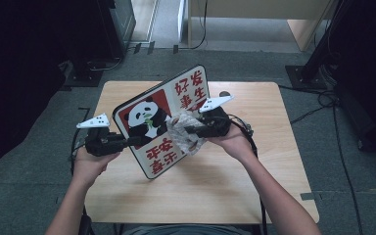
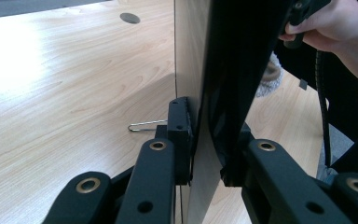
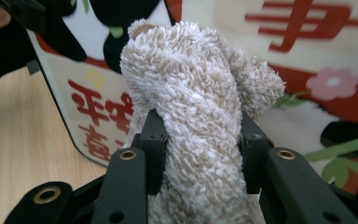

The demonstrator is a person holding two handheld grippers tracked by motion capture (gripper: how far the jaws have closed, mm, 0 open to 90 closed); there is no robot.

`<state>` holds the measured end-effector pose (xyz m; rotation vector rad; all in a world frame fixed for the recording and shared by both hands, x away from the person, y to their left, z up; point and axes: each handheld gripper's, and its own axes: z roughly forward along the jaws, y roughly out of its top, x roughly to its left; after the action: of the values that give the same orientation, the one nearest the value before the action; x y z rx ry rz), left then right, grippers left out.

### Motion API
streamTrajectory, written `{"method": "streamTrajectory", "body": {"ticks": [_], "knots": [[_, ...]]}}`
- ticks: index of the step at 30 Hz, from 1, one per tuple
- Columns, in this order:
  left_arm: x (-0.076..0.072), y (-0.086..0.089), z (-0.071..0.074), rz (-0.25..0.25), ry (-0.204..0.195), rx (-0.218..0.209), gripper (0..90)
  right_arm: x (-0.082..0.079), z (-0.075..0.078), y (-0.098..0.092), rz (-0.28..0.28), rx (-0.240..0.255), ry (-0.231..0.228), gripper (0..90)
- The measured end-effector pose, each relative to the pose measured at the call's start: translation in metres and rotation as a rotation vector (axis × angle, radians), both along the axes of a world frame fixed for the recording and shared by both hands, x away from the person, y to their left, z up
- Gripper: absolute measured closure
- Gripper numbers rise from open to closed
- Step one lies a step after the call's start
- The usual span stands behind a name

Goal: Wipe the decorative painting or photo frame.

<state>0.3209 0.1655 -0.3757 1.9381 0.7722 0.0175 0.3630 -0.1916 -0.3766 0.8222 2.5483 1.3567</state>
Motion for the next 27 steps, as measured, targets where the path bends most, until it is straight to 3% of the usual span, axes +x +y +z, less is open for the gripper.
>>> {"method": "streamTrajectory", "body": {"ticks": [14, 27], "knots": [[0.0, 0.0, 0.0, -0.002, -0.001, 0.0, 78.7, -0.004, -0.026, -0.003, -0.001, -0.022, 0.023, 63.6], [0.0, 0.0, 0.0, -0.001, -0.001, -0.001, 78.7, -0.007, -0.049, -0.005, -0.002, -0.059, 0.073, 63.6]]}}
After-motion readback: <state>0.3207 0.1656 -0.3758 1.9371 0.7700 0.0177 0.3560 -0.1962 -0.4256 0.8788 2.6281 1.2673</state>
